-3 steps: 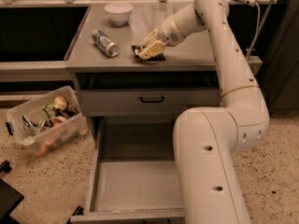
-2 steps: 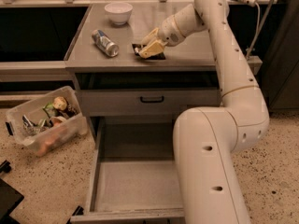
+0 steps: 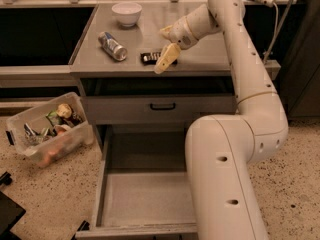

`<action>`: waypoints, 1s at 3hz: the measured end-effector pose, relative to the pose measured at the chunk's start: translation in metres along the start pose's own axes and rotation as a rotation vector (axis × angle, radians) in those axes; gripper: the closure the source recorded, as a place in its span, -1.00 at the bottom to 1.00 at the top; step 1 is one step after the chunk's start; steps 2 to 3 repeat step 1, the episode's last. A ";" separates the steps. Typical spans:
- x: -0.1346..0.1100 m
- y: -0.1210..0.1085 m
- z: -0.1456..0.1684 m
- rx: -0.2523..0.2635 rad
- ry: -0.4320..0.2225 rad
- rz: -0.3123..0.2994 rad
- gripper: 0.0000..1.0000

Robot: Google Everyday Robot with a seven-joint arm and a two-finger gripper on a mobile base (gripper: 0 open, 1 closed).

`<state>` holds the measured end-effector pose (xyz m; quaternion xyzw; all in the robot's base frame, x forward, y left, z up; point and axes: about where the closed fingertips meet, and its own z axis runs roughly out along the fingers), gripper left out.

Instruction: Pick rxbar chocolate from middle drawer and place on counter

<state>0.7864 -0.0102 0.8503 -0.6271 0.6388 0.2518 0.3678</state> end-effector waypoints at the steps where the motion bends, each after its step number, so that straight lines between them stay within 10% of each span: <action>1: 0.000 0.000 0.000 0.000 0.000 0.000 -1.00; 3: 0.000 0.000 0.000 0.000 0.000 0.000 -1.00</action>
Offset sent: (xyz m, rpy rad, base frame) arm 0.0000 0.0000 0.0000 0.0000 0.0000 0.0000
